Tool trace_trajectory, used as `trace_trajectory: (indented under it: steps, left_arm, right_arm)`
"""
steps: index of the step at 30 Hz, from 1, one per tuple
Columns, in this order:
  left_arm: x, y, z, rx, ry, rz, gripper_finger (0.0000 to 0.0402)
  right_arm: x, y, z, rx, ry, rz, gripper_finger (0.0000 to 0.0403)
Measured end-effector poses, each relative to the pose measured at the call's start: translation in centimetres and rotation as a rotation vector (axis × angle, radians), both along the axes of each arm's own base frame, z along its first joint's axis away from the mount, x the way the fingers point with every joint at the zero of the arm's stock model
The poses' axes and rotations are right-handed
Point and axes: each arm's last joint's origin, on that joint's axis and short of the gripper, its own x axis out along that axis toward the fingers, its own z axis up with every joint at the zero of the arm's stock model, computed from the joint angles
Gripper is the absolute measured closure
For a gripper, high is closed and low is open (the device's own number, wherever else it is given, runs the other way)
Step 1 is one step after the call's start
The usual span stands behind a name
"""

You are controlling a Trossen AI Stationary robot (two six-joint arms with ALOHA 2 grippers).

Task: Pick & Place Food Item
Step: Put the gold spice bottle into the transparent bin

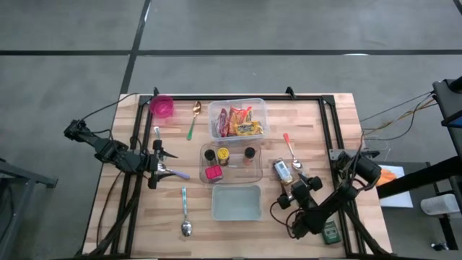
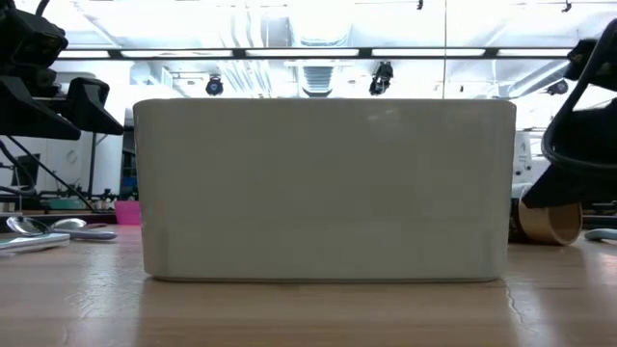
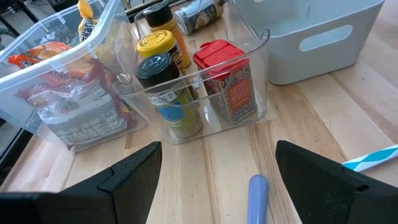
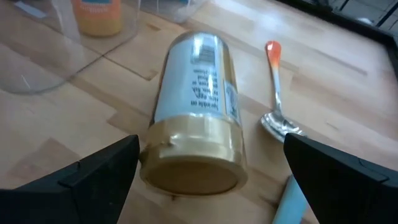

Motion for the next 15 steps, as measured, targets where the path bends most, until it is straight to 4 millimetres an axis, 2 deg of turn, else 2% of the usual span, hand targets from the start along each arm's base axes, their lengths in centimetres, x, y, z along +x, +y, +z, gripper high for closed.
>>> trace_trajectory:
  steps: [15]
  left_arm:
    - [0.0, 0.0, 0.0, 0.000, 0.000, 0.001, 0.0085]
  right_arm:
    - [-0.2, -1.1, -1.8, 0.023, -0.022, 0.028, 0.0007]
